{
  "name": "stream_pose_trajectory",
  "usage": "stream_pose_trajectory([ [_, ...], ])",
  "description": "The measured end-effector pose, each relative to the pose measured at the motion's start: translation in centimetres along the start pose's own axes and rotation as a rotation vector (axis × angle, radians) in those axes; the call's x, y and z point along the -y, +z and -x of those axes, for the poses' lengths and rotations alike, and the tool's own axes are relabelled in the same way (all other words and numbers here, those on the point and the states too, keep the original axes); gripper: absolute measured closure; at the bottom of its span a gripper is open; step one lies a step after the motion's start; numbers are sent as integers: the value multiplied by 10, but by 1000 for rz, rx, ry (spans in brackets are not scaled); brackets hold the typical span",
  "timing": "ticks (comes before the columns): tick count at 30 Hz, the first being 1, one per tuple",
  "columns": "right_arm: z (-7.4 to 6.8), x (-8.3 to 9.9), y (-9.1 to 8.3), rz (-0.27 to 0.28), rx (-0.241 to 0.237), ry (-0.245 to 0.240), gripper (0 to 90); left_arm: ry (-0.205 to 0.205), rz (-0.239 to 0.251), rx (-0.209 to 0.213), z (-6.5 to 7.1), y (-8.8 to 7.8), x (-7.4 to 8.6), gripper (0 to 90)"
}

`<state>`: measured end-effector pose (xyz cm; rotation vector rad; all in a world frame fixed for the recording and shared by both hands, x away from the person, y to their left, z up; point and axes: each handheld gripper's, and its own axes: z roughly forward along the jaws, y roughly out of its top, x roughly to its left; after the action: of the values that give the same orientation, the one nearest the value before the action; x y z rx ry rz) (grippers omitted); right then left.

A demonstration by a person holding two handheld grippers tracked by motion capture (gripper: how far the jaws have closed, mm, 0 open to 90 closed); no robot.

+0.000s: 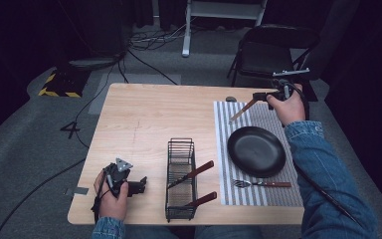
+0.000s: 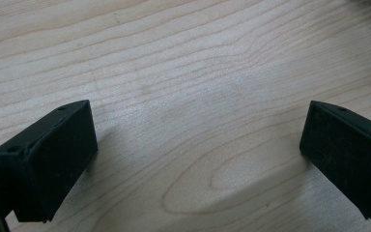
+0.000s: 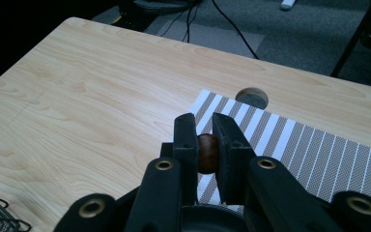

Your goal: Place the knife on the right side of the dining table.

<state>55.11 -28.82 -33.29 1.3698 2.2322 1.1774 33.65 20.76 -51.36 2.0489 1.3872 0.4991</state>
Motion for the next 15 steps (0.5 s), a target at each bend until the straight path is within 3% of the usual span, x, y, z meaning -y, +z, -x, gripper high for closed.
stream_pose_trajectory([
  [6,5,2,3,3,27,43,805,0,0,0,0,0,0,0],
  [10,8,4,3,-8,101,29,770,0,0,0,0,0,0,0],
  [15,13,6,5,-11,148,22,740,0,1,0,0,0,0,0],
])
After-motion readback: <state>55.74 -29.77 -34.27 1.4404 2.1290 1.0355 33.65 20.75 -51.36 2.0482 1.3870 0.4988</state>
